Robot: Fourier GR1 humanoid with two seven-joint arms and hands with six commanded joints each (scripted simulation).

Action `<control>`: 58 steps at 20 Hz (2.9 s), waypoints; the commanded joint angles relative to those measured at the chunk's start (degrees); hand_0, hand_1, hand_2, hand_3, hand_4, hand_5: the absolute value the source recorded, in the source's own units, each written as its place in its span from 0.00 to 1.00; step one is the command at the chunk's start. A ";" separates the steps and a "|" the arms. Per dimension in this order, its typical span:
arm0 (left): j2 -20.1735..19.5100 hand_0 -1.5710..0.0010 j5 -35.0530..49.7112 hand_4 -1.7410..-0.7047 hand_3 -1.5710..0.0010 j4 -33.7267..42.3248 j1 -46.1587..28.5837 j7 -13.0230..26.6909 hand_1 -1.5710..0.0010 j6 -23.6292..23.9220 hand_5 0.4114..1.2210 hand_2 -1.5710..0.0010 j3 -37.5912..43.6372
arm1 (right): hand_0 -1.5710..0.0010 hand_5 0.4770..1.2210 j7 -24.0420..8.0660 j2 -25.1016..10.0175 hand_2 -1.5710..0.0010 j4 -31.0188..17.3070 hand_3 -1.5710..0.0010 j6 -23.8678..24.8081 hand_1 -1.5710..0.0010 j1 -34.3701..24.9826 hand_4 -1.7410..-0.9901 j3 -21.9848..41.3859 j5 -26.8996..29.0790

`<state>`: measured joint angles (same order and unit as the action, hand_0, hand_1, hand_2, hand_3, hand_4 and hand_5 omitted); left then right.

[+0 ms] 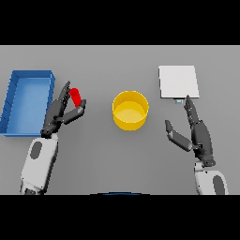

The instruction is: Pick up the red beaker and tilt it to pour out 1 green nut into yellow bowl. Pick up the yellow bowl and place it on the metallic measuring scale.

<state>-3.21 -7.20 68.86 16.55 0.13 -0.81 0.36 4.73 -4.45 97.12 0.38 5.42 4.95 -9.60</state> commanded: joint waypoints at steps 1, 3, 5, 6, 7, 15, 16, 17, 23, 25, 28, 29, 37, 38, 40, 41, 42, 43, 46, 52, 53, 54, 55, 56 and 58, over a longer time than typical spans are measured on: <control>0.22 1.00 -0.50 0.40 1.00 -0.64 1.02 -0.19 1.00 0.35 0.37 1.00 -0.22 | 1.00 0.28 -0.32 0.08 1.00 -0.08 1.00 0.06 1.00 -0.49 0.54 -0.22 0.30; 0.24 1.00 -0.49 0.41 1.00 -3.14 2.97 -1.26 1.00 0.35 0.37 1.00 0.32 | 1.00 0.28 0.74 0.08 1.00 -0.48 1.00 -0.19 1.00 -0.81 0.54 -0.29 0.55; 0.93 1.00 -0.92 0.41 1.00 -4.57 4.59 -1.23 1.00 0.85 0.36 1.00 0.15 | 1.00 0.28 1.16 0.13 1.00 0.15 1.00 -0.36 1.00 -0.25 0.54 0.04 0.45; 0.23 1.00 -0.75 0.41 1.00 -5.60 5.63 -1.60 1.00 0.52 0.36 1.00 0.72 | 1.00 0.28 0.73 0.30 1.00 -0.50 1.00 0.04 1.00 -1.12 0.55 -0.32 0.51; -0.06 1.00 -0.82 0.41 1.00 -6.56 6.49 -0.93 1.00 0.39 0.36 1.00 0.91 | 1.00 0.28 0.31 0.34 1.00 -0.12 1.00 0.12 1.00 -0.97 0.55 -0.12 0.30; 1.91 0.84 0.35 0.29 0.86 -12.39 9.77 -5.11 0.82 1.98 0.47 0.80 3.09 | 1.00 0.28 1.28 -0.74 1.00 0.30 1.00 -0.02 1.00 -0.15 0.60 -0.72 0.31; 2.29 0.71 0.45 0.29 0.69 -13.09 10.54 -4.53 0.69 2.59 0.58 0.68 3.46 | 1.00 0.28 0.79 -0.55 1.00 -0.38 1.00 0.20 1.00 -0.87 0.61 -0.62 -0.02; 2.93 0.57 -0.58 0.29 0.55 -13.70 11.00 -4.55 0.55 4.43 0.66 0.54 3.22 | 1.00 0.28 0.06 -0.42 1.00 -0.59 1.00 0.20 1.00 -1.28 0.61 -0.62 0.03; 3.96 0.15 -3.31 0.23 0.14 -15.35 11.61 -9.63 0.15 6.71 0.89 0.14 3.43 | 1.00 0.27 0.39 -0.31 1.00 -0.51 1.00 -0.27 1.00 -1.03 0.59 -0.46 0.42; 4.01 0.10 -2.23 0.15 0.09 -15.07 11.80 -9.94 0.09 7.17 0.88 0.09 3.73 | 1.00 0.28 1.42 -0.22 1.00 -0.76 1.00 -0.41 1.00 -0.96 0.59 -0.34 0.41; 2.98 0.05 -1.05 0.07 0.05 -13.62 12.07 -9.97 0.05 7.11 0.86 0.05 3.36 | 1.00 0.26 1.77 -0.21 1.00 -0.56 1.00 0.07 1.00 -1.17 0.62 0.02 -0.54; 2.95 0.04 -1.24 0.06 0.04 -12.31 11.75 -10.09 0.04 7.64 0.85 0.04 2.71 | 1.00 0.26 1.44 -0.35 1.00 -0.85 1.00 0.06 1.00 -1.29 0.64 0.42 -1.26; -3.64 0.01 -9.86 0.01 0.01 -2.65 14.52 -0.60 0.01 6.33 0.87 0.01 -8.18 | 1.00 0.28 1.54 -0.62 1.00 -0.60 1.00 1.08 1.00 -1.63 0.66 0.94 -3.39; -4.49 0.01 -11.48 0.01 0.01 -2.23 15.10 0.47 0.01 5.46 0.88 0.01 -10.15 | 1.00 0.29 1.29 -0.60 1.00 -0.22 1.00 1.26 1.00 -1.38 0.66 0.86 -3.41; -5.48 0.01 -13.06 0.01 0.01 -2.11 15.97 1.98 0.01 4.54 0.87 0.01 -12.38 | 1.00 0.29 1.63 -0.29 1.00 0.22 1.00 1.23 1.00 -0.55 0.66 1.27 -3.57; -5.76 0.01 -13.42 0.01 0.01 -2.32 16.42 2.43 0.01 4.32 0.87 0.01 -13.07 | 1.00 0.30 1.56 -0.24 1.00 0.15 1.00 1.15 1.00 -0.35 0.66 1.35 -3.60; -5.99 0.01 -13.66 0.01 0.01 -2.64 16.87 2.71 0.01 4.22 0.87 0.01 -13.59 | 1.00 0.31 1.47 -0.68 1.00 1.17 1.00 0.99 1.00 0.13 0.66 1.28 -3.56; -6.45 0.01 -13.46 0.01 0.01 -2.55 16.50 2.15 0.01 3.81 0.87 0.01 -14.01 | 1.00 0.31 1.02 -0.73 1.00 1.26 1.00 0.79 1.00 0.31 0.66 1.25 -3.34; -8.65 0.00 -20.45 0.00 0.00 -4.62 21.19 4.85 0.00 3.48 0.87 0.00 -19.75 | 1.00 0.32 0.42 -0.68 1.00 1.73 1.00 0.73 1.00 0.47 0.65 1.64 -3.81; -11.77 0.00 -33.59 0.00 0.00 -11.41 30.87 5.21 0.00 0.38 0.95 0.00 -32.03 | 1.00 0.33 0.49 -0.30 1.00 1.57 1.00 0.26 1.00 0.06 0.63 1.39 -2.70; -12.44 0.00 -34.84 0.00 0.00 -12.82 32.56 4.38 0.00 -0.89 0.96 0.00 -33.45 | 1.00 0.33 0.47 -0.22 1.00 1.31 1.00 0.38 1.00 0.16 0.63 1.12 -2.44; -12.66 0.00 -36.40 0.00 0.00 -13.86 34.24 3.84 0.00 -2.27 0.96 0.00 -35.43 | 1.00 0.32 0.89 0.29 1.00 0.75 1.00 0.43 1.00 0.05 0.63 1.48 -2.62; -13.03 0.00 -37.49 0.05 0.00 -15.58 36.44 2.61 0.00 -3.66 0.97 0.00 -36.68 | 1.00 0.32 1.53 0.11 1.00 1.17 1.00 0.63 1.00 0.03 0.64 1.35 -2.75; -12.77 0.00 -39.29 0.09 0.00 -16.67 37.65 2.39 0.00 -4.26 0.98 0.00 -38.78 | 1.00 0.31 1.24 0.13 1.00 0.89 1.00 1.03 1.00 0.12 0.64 1.17 -3.00; -13.14 0.00 -41.76 0.10 0.00 -17.95 40.30 1.67 0.00 -7.97 0.99 0.00 -42.58 | 1.00 0.28 1.47 0.62 1.00 0.77 1.00 1.22 1.00 0.01 0.65 1.52 -3.22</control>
<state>-16.34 -48.86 50.93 56.86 1.77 -8.77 -42.20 6.17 -3.79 97.89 1.59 5.41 6.48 -12.83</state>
